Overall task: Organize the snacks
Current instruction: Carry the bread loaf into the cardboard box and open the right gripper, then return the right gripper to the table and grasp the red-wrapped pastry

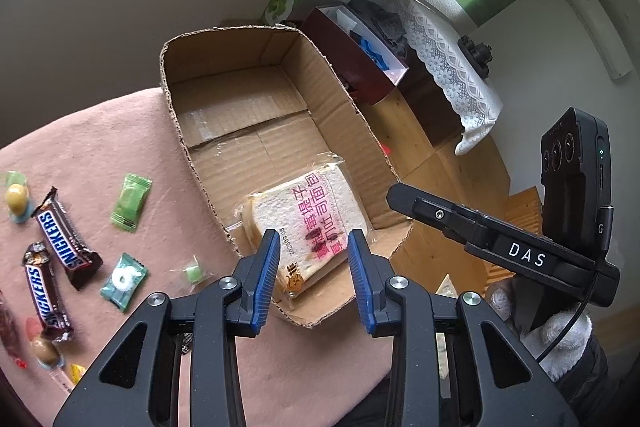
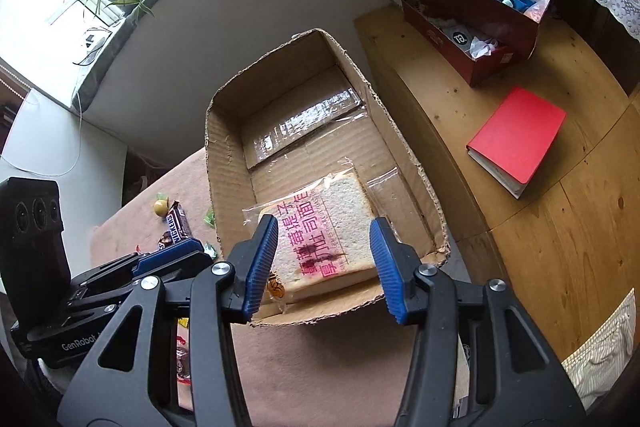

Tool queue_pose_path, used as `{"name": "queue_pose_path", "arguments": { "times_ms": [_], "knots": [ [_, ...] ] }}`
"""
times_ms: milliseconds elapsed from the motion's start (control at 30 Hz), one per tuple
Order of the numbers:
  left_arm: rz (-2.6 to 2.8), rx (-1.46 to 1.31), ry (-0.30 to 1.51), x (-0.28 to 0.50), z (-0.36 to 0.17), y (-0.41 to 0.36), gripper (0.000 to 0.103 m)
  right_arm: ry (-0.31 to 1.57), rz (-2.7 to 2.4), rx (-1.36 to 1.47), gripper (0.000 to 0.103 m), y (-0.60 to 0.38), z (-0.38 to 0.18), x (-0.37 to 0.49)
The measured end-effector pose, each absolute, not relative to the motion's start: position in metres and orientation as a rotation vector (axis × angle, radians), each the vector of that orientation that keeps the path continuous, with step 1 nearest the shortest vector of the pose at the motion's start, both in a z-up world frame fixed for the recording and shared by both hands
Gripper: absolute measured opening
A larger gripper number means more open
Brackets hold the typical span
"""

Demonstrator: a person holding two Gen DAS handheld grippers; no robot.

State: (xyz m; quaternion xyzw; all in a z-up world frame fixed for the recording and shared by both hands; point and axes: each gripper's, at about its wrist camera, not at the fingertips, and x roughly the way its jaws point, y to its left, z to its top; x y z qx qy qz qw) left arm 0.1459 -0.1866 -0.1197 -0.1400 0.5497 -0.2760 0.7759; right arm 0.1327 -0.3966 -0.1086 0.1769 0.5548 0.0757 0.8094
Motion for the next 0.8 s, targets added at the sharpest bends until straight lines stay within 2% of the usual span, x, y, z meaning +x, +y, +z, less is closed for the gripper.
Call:
{"name": "queue_pose_path", "arguments": {
  "times_ms": [467,500,600,800],
  "knots": [
    [-0.542,-0.332,1.205,0.119,-0.104,-0.131,0.032,1.213,0.190,0.371,0.051,-0.347,-0.097,0.098],
    [-0.532,-0.338,1.207,0.116,-0.104,-0.125,0.032,1.216,0.194,0.369,0.052,-0.343,-0.097,0.095],
    [-0.499,-0.351,1.211,0.108,-0.104,-0.106,0.032,1.230,0.211,0.364,0.062,-0.329,-0.098,0.086],
    [-0.398,-0.401,1.222,0.093,-0.113,-0.060,0.032,1.282,0.263,0.342,0.063,-0.296,-0.110,0.070]
  ]
}}
